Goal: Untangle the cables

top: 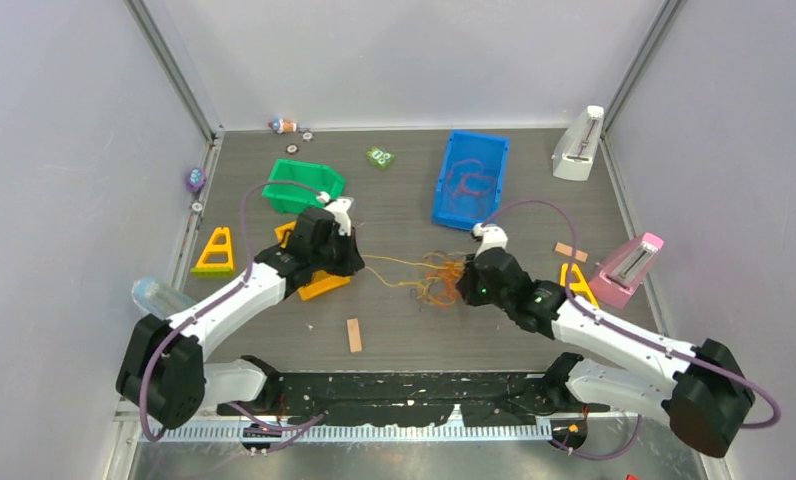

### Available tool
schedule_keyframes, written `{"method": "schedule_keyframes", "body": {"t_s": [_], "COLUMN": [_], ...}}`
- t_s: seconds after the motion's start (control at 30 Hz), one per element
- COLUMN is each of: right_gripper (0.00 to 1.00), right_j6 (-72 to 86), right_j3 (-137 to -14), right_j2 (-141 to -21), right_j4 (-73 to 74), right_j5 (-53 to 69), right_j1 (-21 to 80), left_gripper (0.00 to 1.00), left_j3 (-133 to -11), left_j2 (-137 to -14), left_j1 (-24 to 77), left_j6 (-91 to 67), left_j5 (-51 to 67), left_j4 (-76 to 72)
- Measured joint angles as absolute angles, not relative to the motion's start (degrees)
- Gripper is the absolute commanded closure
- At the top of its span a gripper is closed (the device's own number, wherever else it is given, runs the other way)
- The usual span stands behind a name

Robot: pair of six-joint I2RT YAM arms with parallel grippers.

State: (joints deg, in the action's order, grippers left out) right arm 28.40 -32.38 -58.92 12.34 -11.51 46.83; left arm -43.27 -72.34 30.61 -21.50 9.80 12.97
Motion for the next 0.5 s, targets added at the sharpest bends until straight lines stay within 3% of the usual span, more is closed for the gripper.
{"method": "schedule_keyframes", "body": {"t_s": [0.13, 0.27, 0.47, 0.5], "right_gripper": [0.82, 0.83, 0.76, 0.5], "right_j6": [31.14, 34.09, 40.14, 40.38], "right_j3": [-29.8, -27.24, -27.24, -27.46], "right_j2": [-53.95, -47.48, -45.23, -45.21], "right_j4": [19.33, 25.58, 33.87, 34.68], "right_j5": [-13.67, -15.09, -22.04, -22.52], "right_j1": [37.6, 28.84, 24.32, 24.25], "left_gripper": [1.0, 1.0, 1.0, 1.0], "left_j3": [-42.28, -41.8, -43.31, -44.05], "left_j2": [-67.81, -61.39, -56.4, -56.45], "left_j1": [26.59, 22.55, 21.23, 21.26], "left_j6": [-23.42, -24.64, -25.06, -25.06], "left_j5": [6.98, 3.79, 0.49, 0.51], "left_j4": [14.7, 16.6, 19.09, 19.42]}}
